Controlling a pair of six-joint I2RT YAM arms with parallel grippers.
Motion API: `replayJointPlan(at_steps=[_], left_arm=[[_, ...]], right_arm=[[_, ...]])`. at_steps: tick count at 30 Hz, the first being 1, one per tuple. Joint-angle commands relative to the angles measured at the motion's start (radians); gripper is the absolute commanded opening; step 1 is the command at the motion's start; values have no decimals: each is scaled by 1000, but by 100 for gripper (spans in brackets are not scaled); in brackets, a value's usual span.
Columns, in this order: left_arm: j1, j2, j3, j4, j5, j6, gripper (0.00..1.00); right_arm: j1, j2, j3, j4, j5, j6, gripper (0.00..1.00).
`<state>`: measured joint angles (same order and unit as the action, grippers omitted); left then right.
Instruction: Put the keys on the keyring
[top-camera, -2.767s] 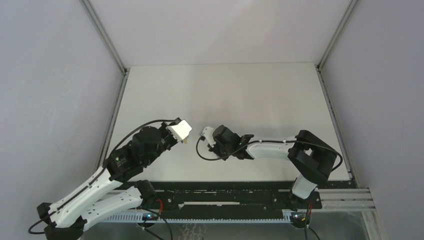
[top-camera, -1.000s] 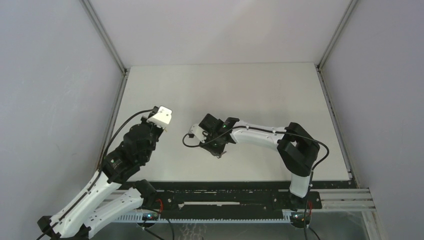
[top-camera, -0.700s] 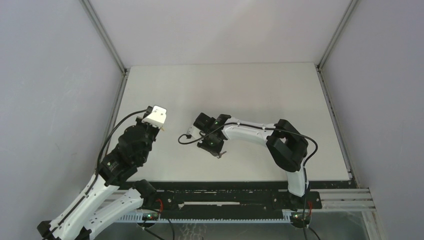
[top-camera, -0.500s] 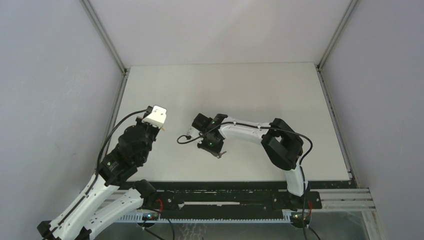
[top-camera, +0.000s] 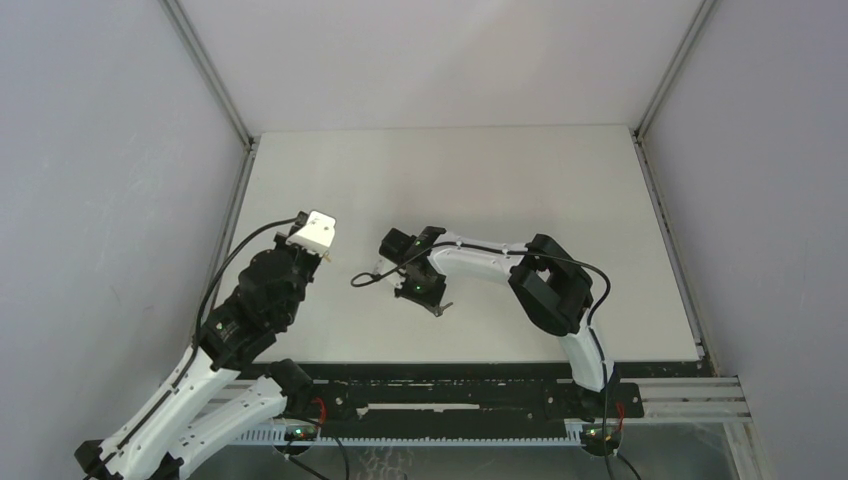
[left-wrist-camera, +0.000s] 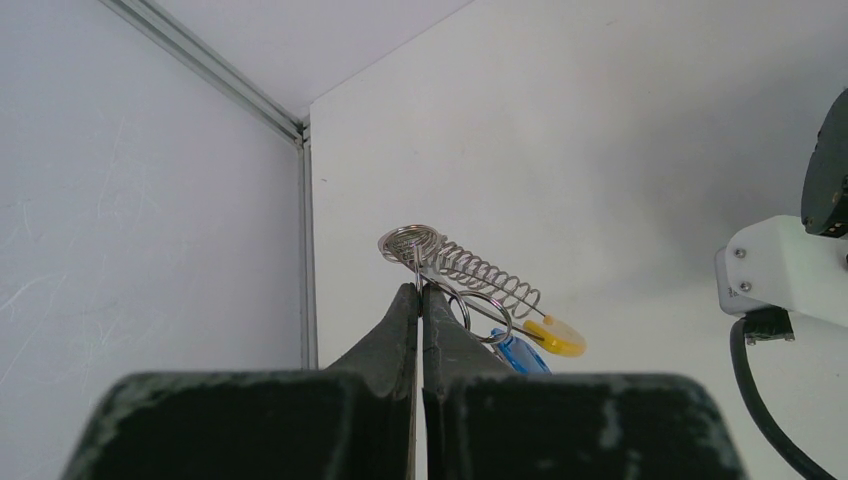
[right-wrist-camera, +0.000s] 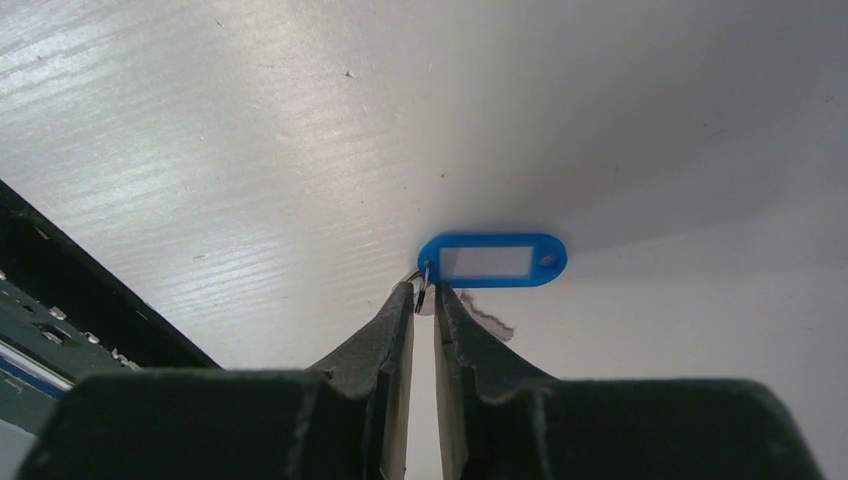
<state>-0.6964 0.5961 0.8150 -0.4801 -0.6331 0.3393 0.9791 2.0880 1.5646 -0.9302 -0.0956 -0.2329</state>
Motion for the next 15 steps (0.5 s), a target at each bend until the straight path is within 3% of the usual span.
replayJointPlan(at_steps=[1, 15], left_arm=[[10, 3, 0, 60, 18, -18, 0], [11, 8, 1, 60, 34, -18, 0]], right_arm=[[9, 0, 41, -28, 15, -14, 12], [16, 15, 70, -29, 16, -13, 12]])
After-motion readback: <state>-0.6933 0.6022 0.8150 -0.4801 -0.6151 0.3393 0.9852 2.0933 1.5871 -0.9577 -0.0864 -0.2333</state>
